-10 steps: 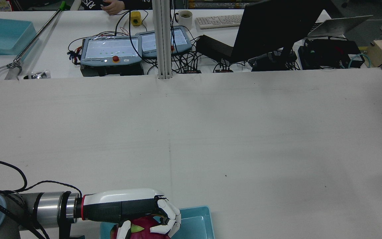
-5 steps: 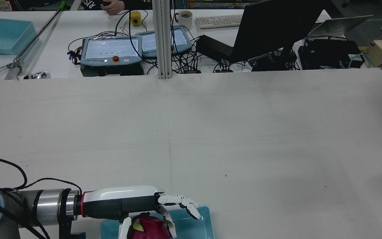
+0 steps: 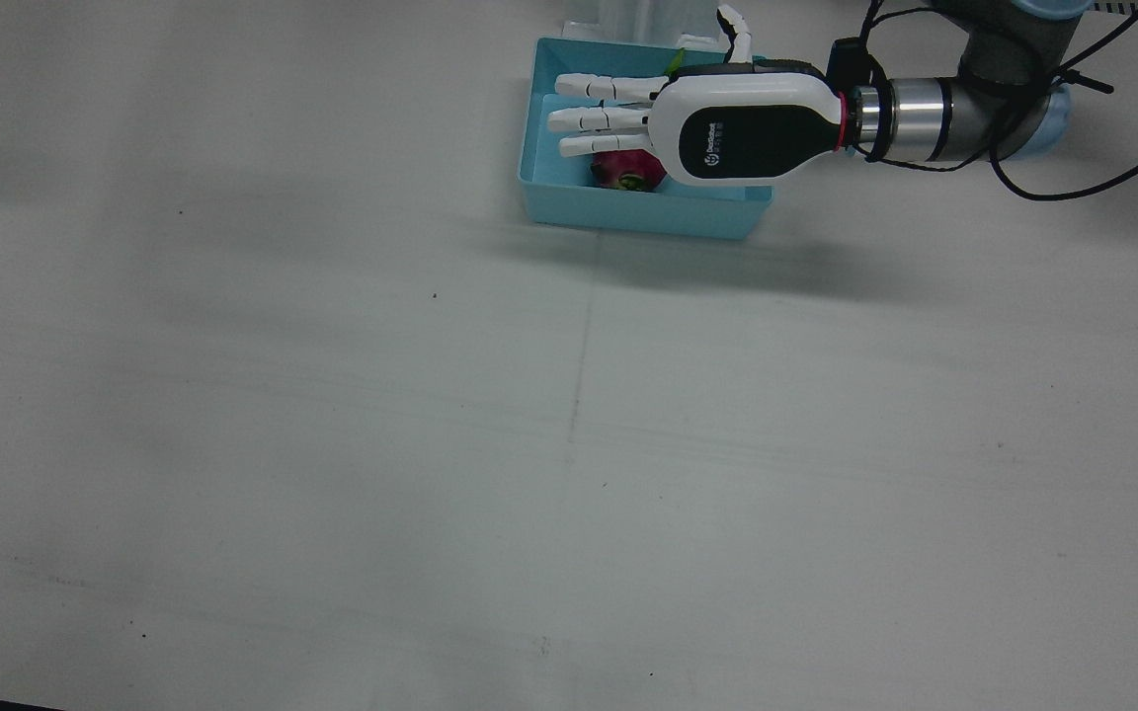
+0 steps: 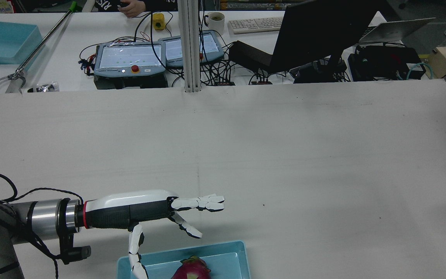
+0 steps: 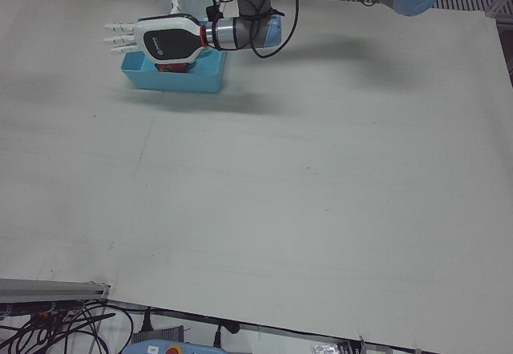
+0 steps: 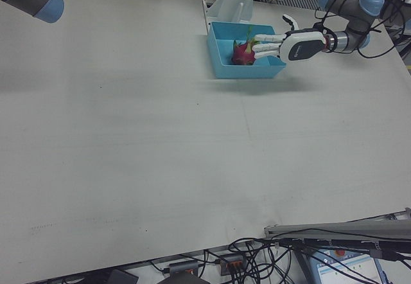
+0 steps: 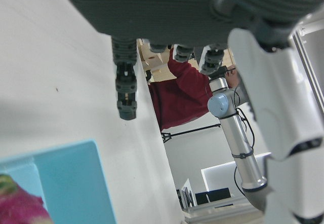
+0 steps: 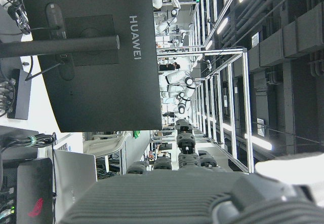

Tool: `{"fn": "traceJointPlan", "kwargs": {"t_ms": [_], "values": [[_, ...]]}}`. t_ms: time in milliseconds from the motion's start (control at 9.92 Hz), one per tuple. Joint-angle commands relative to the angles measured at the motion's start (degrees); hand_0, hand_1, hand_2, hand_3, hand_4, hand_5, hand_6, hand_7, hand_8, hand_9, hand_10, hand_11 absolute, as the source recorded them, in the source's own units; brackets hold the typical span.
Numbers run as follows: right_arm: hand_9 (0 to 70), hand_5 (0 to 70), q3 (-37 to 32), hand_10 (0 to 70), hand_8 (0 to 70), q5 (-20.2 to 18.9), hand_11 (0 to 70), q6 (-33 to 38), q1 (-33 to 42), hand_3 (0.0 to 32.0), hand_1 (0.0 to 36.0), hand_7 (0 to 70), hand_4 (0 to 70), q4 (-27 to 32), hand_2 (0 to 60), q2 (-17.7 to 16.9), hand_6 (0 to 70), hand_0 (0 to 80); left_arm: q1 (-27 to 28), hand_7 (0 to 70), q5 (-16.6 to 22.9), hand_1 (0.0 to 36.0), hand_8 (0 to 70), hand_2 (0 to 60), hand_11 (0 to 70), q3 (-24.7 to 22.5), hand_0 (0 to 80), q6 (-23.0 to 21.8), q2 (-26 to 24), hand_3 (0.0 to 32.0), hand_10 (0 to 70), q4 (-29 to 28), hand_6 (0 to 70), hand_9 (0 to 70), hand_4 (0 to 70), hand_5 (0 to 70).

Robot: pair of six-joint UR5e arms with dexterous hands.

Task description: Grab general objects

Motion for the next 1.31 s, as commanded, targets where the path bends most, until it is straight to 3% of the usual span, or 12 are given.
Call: {"fn": "traceJointPlan", "kwargs": {"t_ms": [0, 101, 303, 605, 807, 1008, 1210], "values": [[0.0, 0.0, 0.0, 0.0, 0.0, 0.0, 0.0, 0.0, 0.0, 0.0, 0.0, 0.0, 0.0, 0.1, 0.0, 0.0, 0.0, 0.0, -11.3, 12.4, 0.0, 30.6, 0.0, 18.1, 0.0, 5.9, 60.7, 0.0, 0.4, 2.4, 0.0, -2.4, 0.0, 1.0, 0.7, 11.2], [0.0, 0.0, 0.0, 0.0, 0.0, 0.0, 0.0, 0.0, 0.0, 0.0, 0.0, 0.0, 0.0, 0.0, 0.0, 0.0, 0.0, 0.0, -14.2, 13.5, 0.0, 30.5, 0.0, 17.4, 0.0, 7.3, 61.1, 0.0, 0.2, 0.0, 0.0, -2.7, 0.0, 1.3, 3.3, 11.4], [0.0, 0.0, 0.0, 0.0, 0.0, 0.0, 0.0, 0.0, 0.0, 0.0, 0.0, 0.0, 0.0, 0.0, 0.0, 0.0, 0.0, 0.0, -16.4, 16.2, 0.0, 29.8, 0.0, 16.8, 0.5, 10.5, 60.9, 0.0, -0.2, 0.0, 0.0, -4.5, 0.9, 1.8, 6.8, 12.4], [0.0, 0.0, 0.0, 0.0, 0.0, 0.0, 0.0, 0.0, 0.0, 0.0, 0.0, 0.0, 0.0, 0.0, 0.0, 0.0, 0.0, 0.0, -25.4, 19.8, 0.0, 27.5, 0.0, 14.8, 1.3, 12.5, 59.0, 0.0, 0.2, 0.0, 0.0, -6.7, 2.6, 2.5, 10.2, 12.7], [0.0, 0.0, 0.0, 0.0, 0.0, 0.0, 0.0, 0.0, 0.0, 0.0, 0.0, 0.0, 0.0, 0.1, 0.0, 0.0, 0.0, 0.0, -30.0, 20.3, -0.3, 25.1, 0.0, 11.0, 2.1, 16.8, 57.2, 0.2, 0.9, 0.0, 0.0, -10.0, 2.4, 2.6, 9.7, 12.4], [0.0, 0.0, 0.0, 0.0, 0.0, 0.0, 0.0, 0.0, 0.0, 0.0, 0.0, 0.0, 0.0, 0.1, 0.0, 0.0, 0.0, 0.0, -33.7, 21.9, -1.6, 23.2, 0.0, 8.9, 2.1, 20.2, 55.9, 0.1, 3.0, 0.0, 0.0, -13.7, 4.3, 2.9, 12.2, 12.5], [0.0, 0.0, 0.0, 0.0, 0.0, 0.0, 0.0, 0.0, 0.0, 0.0, 0.0, 0.0, 0.0, 0.1, 0.0, 0.0, 0.0, 0.0, -36.7, 24.1, -5.7, 20.7, 0.2, 6.4, 1.6, 25.5, 54.3, 0.3, 3.3, 0.0, 0.0, -17.0, 6.4, 3.4, 14.5, 12.6]]}}
